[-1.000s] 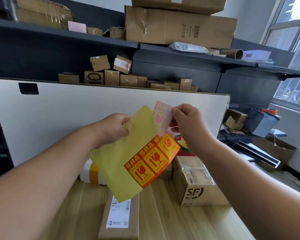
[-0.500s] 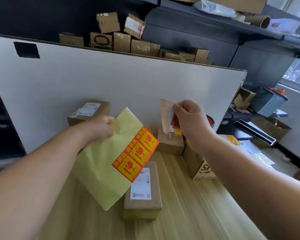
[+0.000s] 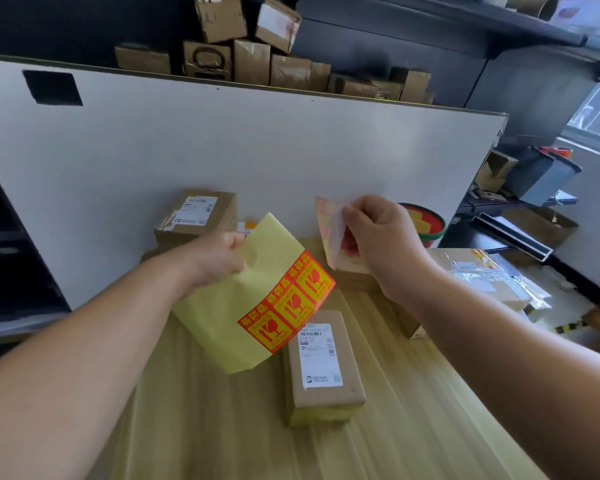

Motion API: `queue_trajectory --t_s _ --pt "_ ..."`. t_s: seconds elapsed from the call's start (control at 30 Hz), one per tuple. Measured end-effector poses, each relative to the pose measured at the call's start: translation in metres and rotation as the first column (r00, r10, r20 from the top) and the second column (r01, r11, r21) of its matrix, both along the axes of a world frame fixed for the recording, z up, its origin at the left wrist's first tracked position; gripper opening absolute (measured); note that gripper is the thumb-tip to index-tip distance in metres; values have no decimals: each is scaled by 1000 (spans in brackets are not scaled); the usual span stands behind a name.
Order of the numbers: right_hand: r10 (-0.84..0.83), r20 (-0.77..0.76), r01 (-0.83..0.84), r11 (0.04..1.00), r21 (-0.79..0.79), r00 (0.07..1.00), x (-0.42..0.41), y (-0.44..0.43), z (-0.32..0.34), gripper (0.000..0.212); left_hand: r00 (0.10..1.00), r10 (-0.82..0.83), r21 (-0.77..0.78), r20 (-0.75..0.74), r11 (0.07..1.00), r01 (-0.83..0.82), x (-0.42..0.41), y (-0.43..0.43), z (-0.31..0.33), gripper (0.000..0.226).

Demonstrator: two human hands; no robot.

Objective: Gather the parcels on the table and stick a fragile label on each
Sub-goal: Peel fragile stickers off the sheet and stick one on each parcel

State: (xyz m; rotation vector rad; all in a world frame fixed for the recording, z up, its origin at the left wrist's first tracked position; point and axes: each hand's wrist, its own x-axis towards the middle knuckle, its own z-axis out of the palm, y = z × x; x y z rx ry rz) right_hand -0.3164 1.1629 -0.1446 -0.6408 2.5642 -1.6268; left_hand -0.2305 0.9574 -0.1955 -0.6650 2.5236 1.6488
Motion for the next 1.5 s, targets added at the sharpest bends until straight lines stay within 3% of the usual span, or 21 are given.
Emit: queue_trajectory --t_s 0.23,0.4,0.6,0.8,0.97,1.03,1.1,1.17,1.27,1.4,1.5 --pt "92 137 -93 996 -2 986 14 -1 -20 26 996 75 29 55 997 -77 8 -15 -26 23" --pt "116 172 -118 993 1 978 12 20 -43 22 963 264 156 59 950 -270 10 -5 -60 25" --pt "116 322 -108 993 -42 940 6 38 -70 17 817 557 131 148 808 -575 26 3 -118 25" --pt "77 441 -93 995 17 894 -1 31 -112 16 723 638 24 265 745 -666 58 2 -177 23" --pt "33 491 -80 994 74 871 -1 21 -144 16 783 556 16 280 813 -582 43 6 -203 29" --pt "19 496 -75 993 94 868 1 17 -152 16 815 496 -42 300 860 -509 31 13 -205 56" --pt "10 499 -68 993 97 866 2 14 -158 16 823 456 -280 337 884 -375 20 22 -203 92" --pt "-1 497 -63 992 112 868 2 12 -162 16 825 453 -525 337 818 -235 12 34 -196 105" --pt "-22 500 -54 989 138 866 3 11 -167 17 871 411 -648 269 746 -152 9 49 -190 103" --pt "-27 514 -55 988 144 857 5 11 -175 17 957 282 -701 63 696 -159 8 67 -184 94" --pt "-27 526 -51 990 132 850 7 10 -181 16 986 163 -580 -28 801 -149 5 79 -179 85"
